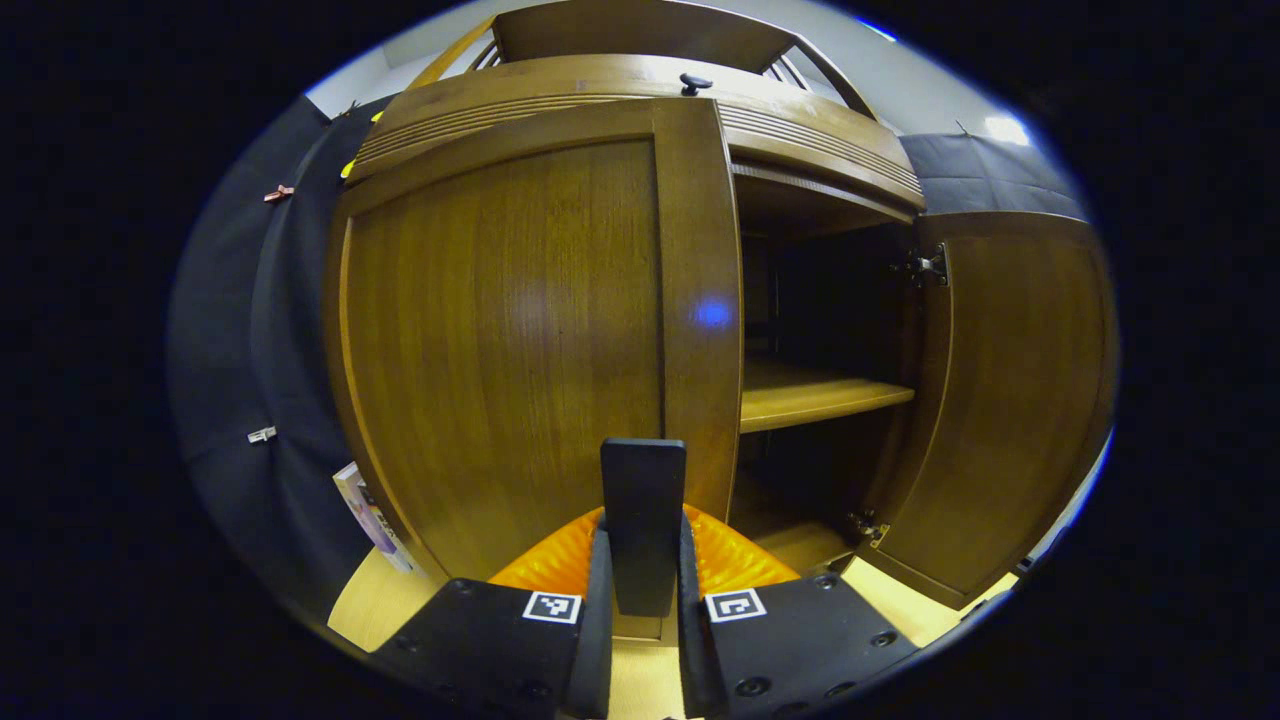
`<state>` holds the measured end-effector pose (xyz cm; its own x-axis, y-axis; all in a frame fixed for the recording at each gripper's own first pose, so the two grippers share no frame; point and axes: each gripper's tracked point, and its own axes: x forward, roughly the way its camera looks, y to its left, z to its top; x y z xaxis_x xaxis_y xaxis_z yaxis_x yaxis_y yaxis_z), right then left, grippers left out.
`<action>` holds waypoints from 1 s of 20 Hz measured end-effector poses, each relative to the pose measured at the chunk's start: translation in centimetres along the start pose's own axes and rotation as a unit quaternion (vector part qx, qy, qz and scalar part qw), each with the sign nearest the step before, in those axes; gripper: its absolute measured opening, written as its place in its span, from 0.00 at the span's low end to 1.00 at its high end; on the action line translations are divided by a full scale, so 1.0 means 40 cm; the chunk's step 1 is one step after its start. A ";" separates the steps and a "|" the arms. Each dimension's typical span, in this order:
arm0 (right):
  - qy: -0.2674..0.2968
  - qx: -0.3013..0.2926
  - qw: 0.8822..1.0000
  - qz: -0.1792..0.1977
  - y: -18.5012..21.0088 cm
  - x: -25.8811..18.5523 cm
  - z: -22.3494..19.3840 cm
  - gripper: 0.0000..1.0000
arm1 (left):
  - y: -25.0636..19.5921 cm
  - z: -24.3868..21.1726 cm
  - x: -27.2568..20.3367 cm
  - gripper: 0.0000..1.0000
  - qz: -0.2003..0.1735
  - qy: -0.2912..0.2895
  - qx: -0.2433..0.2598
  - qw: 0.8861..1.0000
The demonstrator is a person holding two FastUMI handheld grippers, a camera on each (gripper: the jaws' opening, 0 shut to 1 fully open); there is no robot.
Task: Open the right door of the double-door shoe cabinet with the right hand, and open the left door with the left hand.
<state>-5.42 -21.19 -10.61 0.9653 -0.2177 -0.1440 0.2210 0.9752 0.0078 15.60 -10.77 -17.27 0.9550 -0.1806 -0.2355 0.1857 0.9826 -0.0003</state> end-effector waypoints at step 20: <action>0.003 -0.005 0.996 0.084 0.179 -0.062 -0.015 0.98 | 0.162 -0.067 -0.287 0.27 0.047 -0.007 -0.008 0.999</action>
<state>-6.31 -13.66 -10.78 0.9878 -0.0501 -0.1476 0.0542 0.9983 0.0235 5.24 -2.22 -17.16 0.9710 -0.0889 -0.2219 0.0924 0.9957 0.0057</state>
